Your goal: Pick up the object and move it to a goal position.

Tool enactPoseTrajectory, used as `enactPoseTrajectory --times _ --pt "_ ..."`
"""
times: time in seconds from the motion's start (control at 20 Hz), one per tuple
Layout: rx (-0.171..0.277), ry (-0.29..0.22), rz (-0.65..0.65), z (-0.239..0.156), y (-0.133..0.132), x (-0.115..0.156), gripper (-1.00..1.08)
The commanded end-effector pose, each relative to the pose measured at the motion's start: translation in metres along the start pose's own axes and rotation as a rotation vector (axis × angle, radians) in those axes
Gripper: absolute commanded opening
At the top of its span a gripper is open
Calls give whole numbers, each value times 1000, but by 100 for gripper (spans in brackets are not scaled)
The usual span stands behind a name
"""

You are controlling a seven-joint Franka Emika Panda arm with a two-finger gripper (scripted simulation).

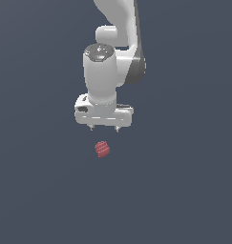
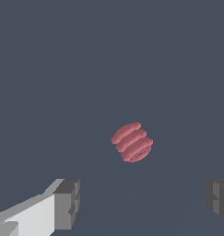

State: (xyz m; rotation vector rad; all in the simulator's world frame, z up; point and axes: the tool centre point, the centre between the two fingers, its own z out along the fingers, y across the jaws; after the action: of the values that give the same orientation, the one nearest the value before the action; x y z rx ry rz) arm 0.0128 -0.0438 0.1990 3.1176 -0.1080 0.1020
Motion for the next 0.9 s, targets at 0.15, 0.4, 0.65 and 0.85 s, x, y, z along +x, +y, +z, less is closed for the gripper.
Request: enactPoseTrajectory --times 0.15,0.4,0.65,0.85 --pt "-2 3 -6 -4 -1 1 100" --pt "-10 15 -15 -20 -5 3 100" --pt "-10 16 -14 -21 -5 3 100" --pt "-10 12 -35 -16 -4 4 100"
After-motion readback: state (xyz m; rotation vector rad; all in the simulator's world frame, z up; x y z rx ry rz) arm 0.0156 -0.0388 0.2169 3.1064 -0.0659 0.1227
